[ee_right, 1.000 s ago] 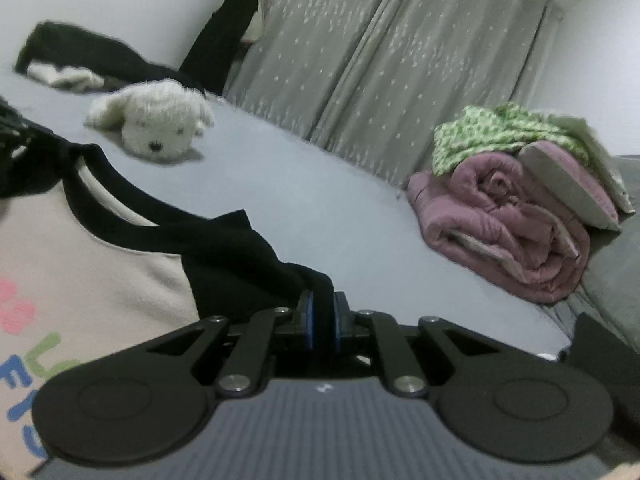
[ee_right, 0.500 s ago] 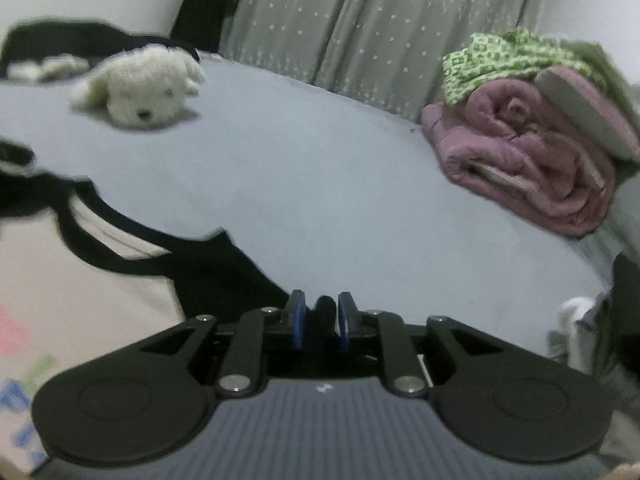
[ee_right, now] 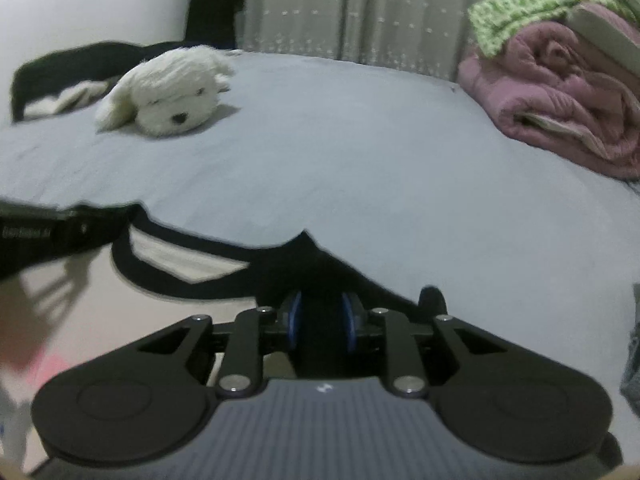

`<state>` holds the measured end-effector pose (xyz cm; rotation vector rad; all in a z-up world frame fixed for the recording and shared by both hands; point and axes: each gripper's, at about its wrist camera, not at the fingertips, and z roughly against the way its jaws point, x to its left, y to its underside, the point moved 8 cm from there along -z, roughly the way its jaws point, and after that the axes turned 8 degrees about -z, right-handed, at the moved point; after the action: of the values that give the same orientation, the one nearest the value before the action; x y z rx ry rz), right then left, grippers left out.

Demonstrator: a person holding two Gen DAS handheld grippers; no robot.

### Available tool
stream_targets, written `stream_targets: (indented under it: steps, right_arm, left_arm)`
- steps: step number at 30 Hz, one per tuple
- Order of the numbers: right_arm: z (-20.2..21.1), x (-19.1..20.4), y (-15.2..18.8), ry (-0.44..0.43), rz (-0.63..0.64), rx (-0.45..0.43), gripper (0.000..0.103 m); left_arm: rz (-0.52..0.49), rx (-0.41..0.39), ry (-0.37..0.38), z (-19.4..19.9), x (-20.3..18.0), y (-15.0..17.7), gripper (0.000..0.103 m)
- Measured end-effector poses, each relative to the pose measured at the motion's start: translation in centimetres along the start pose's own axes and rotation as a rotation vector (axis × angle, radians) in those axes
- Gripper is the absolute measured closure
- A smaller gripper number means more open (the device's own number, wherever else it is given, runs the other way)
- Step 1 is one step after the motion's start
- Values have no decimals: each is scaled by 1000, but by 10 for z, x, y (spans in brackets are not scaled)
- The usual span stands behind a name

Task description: Fold clothes

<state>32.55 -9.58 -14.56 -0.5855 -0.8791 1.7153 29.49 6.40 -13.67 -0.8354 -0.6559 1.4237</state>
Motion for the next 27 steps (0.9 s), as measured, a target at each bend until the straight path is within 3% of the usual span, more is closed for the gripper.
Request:
stream_targets:
  steps: [2, 6, 19, 27]
  right_arm:
    - [1, 0, -2, 12, -17, -1, 77]
    - [18, 1, -1, 19, -37, 4, 73]
    - [112, -18, 10, 61, -123, -26, 65]
    - [169, -31, 24, 85, -169, -70, 59]
  left_arm:
    - [29, 1, -9, 4, -1, -1, 89]
    - [25, -5, -5, 26, -13, -3, 71]
    - [-19, 27, 52, 108, -68, 5, 57]
    - [-20, 26, 97, 154, -95, 20, 42]
